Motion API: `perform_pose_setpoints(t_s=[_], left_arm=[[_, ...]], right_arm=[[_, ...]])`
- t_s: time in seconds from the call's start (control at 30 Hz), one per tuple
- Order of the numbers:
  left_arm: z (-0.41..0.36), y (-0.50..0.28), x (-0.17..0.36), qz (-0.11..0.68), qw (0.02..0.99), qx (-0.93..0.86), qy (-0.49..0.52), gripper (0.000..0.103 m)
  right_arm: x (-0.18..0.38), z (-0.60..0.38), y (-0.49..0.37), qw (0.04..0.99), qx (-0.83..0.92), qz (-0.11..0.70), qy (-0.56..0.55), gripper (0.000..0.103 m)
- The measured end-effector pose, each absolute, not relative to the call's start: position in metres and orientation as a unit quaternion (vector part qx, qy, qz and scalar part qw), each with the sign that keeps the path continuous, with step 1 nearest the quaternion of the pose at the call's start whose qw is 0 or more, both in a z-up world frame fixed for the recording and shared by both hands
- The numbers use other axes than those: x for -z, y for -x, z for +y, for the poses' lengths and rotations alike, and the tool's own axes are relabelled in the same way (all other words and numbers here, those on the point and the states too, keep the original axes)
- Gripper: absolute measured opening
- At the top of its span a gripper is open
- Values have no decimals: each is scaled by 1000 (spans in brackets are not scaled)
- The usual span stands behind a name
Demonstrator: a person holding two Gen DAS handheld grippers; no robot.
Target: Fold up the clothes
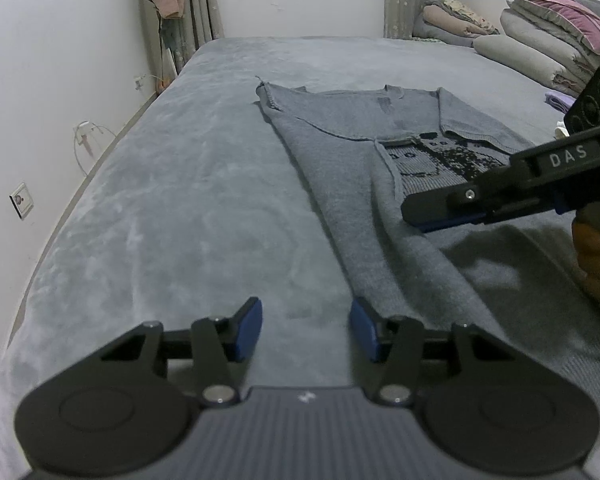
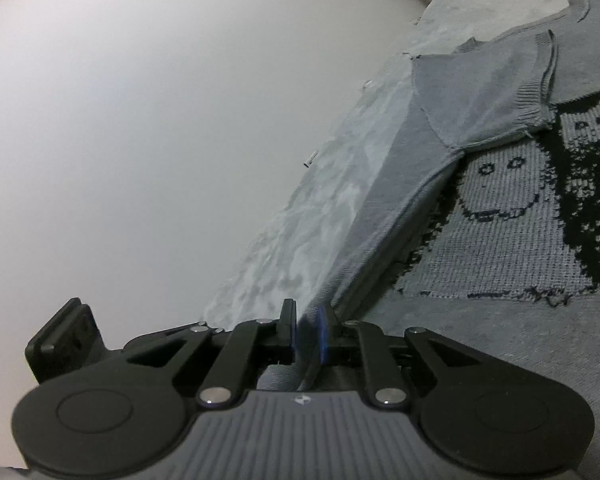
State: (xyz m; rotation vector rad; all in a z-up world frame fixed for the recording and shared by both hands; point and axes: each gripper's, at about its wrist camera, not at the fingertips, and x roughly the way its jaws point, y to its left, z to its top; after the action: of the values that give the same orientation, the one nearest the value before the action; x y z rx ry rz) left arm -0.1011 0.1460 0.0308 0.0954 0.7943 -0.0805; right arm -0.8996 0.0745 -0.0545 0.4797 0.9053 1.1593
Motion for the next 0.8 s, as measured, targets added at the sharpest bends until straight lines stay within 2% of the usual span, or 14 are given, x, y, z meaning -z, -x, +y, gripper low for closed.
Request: perform_pose_setpoints(t_s=[0.03, 0.1, 0.17, 0.23, 0.4, 0.53, 0.63, 0.8], left_arm=[[146, 101, -31, 386, 920, 39, -46, 47], [146, 102, -31, 386, 921, 39, -49, 47], [144, 103, -30, 384, 921, 39, -54, 47], [142, 104, -30, 382, 921, 38, -62, 47], [144, 105, -34, 376, 924, 42, -53, 45], [150, 111, -45, 340, 938, 65, -25, 43], [145, 117, -51, 316, 943, 99, -21, 43], [125, 110, -40, 338, 932, 121, -50, 44]], right_arm=[[55, 74, 898, 722, -513, 413, -213, 14], [57, 73, 894, 737, -489, 420, -204, 20], [57, 70, 892, 747, -480, 416, -199, 37], [58, 68, 889, 756, -472, 410, -194, 42], [66, 82, 888, 759, -474, 405, -190, 41], [68, 86, 883, 754, -473, 407, -206, 17], [64, 84, 882, 754, -476, 397, -215, 17], [55, 91, 882, 756, -479, 393, -212, 17]])
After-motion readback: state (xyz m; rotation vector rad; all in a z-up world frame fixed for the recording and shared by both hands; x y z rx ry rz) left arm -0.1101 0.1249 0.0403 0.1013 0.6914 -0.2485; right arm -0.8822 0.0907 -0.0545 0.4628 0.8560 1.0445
